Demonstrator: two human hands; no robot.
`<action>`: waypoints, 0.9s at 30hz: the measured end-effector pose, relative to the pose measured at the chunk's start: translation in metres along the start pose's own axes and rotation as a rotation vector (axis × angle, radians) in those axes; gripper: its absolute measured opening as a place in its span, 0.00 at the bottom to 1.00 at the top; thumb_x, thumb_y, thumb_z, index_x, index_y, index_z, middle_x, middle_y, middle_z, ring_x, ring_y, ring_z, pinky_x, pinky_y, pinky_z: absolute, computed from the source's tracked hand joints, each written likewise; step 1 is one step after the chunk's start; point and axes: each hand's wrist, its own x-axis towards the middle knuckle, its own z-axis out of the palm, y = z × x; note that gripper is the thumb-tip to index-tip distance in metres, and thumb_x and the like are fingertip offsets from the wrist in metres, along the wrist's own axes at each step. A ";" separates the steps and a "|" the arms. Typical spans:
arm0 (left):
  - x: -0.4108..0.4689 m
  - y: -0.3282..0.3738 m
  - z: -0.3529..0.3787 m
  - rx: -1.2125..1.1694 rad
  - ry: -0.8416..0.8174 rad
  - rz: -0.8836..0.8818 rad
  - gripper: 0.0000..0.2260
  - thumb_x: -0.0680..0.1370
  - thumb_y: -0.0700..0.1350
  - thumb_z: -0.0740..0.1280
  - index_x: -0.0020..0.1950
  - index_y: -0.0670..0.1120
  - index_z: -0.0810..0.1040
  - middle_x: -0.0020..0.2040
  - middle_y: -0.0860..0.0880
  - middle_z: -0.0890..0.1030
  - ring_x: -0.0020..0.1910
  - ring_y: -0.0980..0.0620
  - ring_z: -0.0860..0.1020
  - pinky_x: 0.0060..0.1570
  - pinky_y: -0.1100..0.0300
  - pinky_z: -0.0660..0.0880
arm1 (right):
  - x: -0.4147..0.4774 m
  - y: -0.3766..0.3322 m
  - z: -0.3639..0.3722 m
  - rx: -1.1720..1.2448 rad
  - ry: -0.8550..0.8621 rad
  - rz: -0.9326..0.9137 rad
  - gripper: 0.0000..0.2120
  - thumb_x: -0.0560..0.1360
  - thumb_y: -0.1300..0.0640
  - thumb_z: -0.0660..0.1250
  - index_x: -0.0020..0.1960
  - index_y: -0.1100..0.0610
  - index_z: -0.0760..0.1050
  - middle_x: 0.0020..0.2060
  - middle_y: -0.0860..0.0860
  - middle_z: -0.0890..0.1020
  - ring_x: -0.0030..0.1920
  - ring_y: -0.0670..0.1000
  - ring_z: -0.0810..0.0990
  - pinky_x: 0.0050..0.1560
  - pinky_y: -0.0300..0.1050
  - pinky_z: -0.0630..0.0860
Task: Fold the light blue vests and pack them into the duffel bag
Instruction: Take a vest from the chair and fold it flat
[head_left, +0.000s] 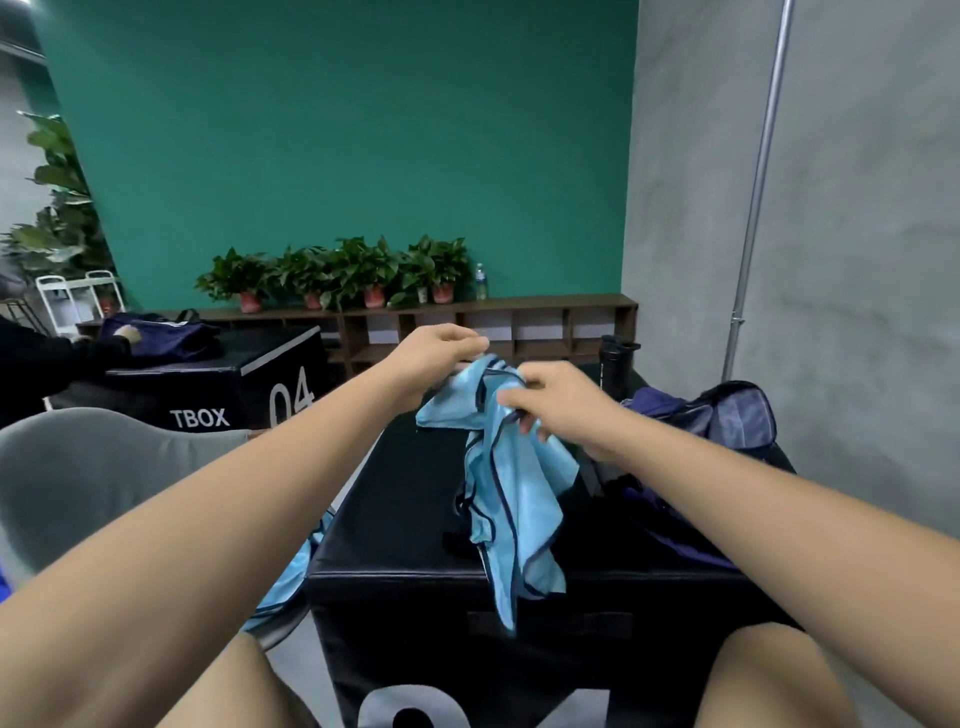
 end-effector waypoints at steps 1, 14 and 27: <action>-0.007 -0.008 0.002 -0.002 -0.023 -0.019 0.16 0.79 0.54 0.76 0.64 0.50 0.83 0.57 0.50 0.86 0.52 0.53 0.84 0.51 0.55 0.78 | 0.003 -0.004 -0.006 0.055 0.014 0.017 0.08 0.80 0.57 0.71 0.42 0.58 0.78 0.35 0.53 0.83 0.34 0.49 0.82 0.30 0.44 0.75; -0.150 -0.139 0.074 0.235 -0.115 -0.034 0.21 0.74 0.71 0.73 0.58 0.59 0.79 0.55 0.58 0.84 0.52 0.60 0.83 0.59 0.56 0.80 | 0.053 0.003 -0.054 0.454 0.197 0.257 0.05 0.82 0.59 0.72 0.50 0.56 0.77 0.40 0.54 0.84 0.34 0.50 0.84 0.29 0.40 0.77; -0.111 -0.166 0.055 0.418 0.101 0.008 0.03 0.76 0.45 0.72 0.43 0.52 0.81 0.41 0.58 0.85 0.42 0.59 0.81 0.43 0.66 0.75 | 0.072 0.026 -0.076 0.544 0.331 0.328 0.04 0.82 0.60 0.71 0.53 0.56 0.77 0.42 0.55 0.83 0.31 0.50 0.84 0.32 0.41 0.81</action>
